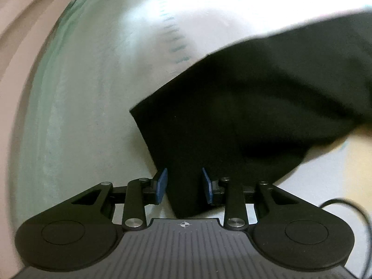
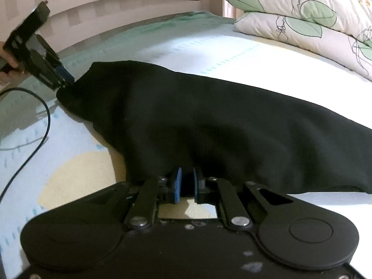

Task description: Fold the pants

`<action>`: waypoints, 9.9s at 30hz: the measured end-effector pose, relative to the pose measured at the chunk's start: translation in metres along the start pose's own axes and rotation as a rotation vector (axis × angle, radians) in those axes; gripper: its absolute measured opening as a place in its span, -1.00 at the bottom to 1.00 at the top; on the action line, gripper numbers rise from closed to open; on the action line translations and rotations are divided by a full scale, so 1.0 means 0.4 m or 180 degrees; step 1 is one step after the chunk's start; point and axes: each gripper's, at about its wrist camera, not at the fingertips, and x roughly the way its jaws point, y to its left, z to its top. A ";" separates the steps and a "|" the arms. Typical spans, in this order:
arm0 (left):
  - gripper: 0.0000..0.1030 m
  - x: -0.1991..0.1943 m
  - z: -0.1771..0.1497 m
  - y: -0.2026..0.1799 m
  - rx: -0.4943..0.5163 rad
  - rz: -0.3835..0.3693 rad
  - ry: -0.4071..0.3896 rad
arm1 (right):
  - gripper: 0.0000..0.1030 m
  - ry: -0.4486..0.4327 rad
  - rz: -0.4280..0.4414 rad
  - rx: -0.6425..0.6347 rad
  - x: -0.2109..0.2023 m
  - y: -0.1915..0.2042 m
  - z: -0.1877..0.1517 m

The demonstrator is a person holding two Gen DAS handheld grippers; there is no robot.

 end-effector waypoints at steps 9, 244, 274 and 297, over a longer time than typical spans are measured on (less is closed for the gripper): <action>-0.21 -0.036 -0.118 0.070 -0.1762 -0.0921 -0.0173 | -0.82 -0.0018 -0.0011 -0.0035 0.005 0.022 0.006; -0.78 0.132 0.448 -0.592 -0.0924 -0.1835 -0.0276 | -0.79 -0.0342 -0.1470 -0.1476 -0.022 -0.158 -0.028; -0.76 0.147 0.432 -0.604 -0.0589 -0.1879 -0.0423 | -0.96 -0.0504 -0.1123 0.0317 -0.234 -0.555 0.103; -0.72 0.156 0.378 -0.556 -0.0917 -0.2034 -0.0452 | -0.98 -0.0156 -0.1446 0.1060 -0.030 -0.678 0.079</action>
